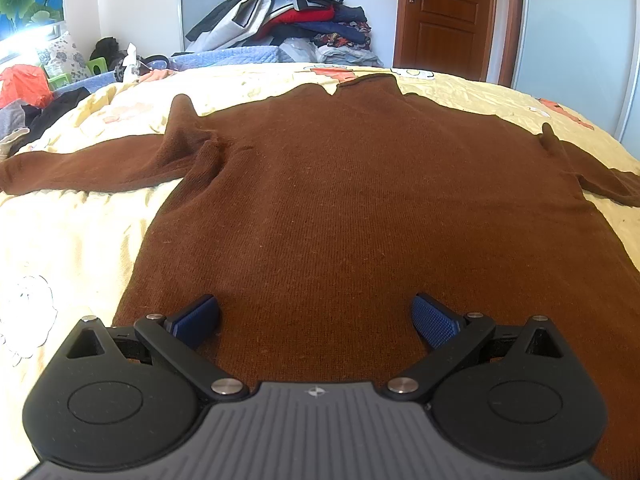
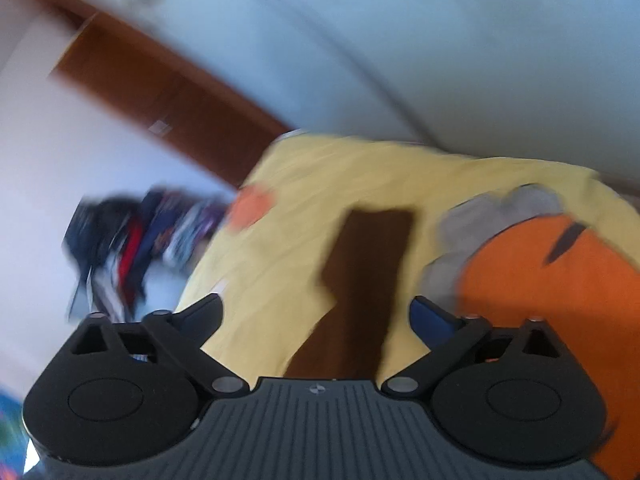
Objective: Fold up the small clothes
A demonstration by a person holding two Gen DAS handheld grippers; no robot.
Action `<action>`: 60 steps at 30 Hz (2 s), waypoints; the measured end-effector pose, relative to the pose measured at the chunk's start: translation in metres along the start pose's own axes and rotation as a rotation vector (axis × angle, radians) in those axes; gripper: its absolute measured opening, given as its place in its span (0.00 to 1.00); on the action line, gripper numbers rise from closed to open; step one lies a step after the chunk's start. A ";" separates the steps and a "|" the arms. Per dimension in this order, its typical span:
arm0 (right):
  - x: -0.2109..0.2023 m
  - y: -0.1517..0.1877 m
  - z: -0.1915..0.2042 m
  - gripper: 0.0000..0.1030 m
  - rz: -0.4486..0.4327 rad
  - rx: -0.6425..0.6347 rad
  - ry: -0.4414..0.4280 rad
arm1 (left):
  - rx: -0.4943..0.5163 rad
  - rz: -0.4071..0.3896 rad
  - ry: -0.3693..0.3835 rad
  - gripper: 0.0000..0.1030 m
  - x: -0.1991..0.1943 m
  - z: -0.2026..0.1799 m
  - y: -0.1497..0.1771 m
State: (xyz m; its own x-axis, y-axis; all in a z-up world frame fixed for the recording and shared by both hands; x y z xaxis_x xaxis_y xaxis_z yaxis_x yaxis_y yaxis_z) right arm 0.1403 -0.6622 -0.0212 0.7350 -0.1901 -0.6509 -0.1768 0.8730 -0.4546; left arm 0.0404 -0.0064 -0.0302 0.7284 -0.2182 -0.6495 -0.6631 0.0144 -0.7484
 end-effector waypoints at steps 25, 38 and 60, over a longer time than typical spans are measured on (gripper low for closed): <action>-0.022 -0.020 0.003 0.11 -0.143 0.000 -0.204 | -0.002 -0.001 0.003 1.00 0.000 0.001 0.000; -0.054 0.211 0.226 0.11 0.217 -0.345 -0.665 | -0.002 -0.001 0.004 1.00 0.000 0.001 0.000; -0.042 0.146 0.053 0.49 0.173 -0.337 -0.327 | -0.671 -0.046 0.291 0.99 0.049 0.077 -0.080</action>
State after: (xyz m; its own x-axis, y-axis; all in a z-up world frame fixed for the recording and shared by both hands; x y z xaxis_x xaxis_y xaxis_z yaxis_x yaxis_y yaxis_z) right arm 0.1180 -0.5028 -0.0280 0.8335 0.1431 -0.5337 -0.4764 0.6753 -0.5629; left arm 0.1423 0.0567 -0.0125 0.7447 -0.4561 -0.4872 -0.6638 -0.5816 -0.4703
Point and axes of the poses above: each gripper's, at about its wrist camera, not at the fingertips, and x roughly the way its jaws point, z to its left, y to its underside, the point moved 5 cm from there along x, roughly the way its jaws point, and after that the axes turned 12 degrees about y, right-handed, at the moved point
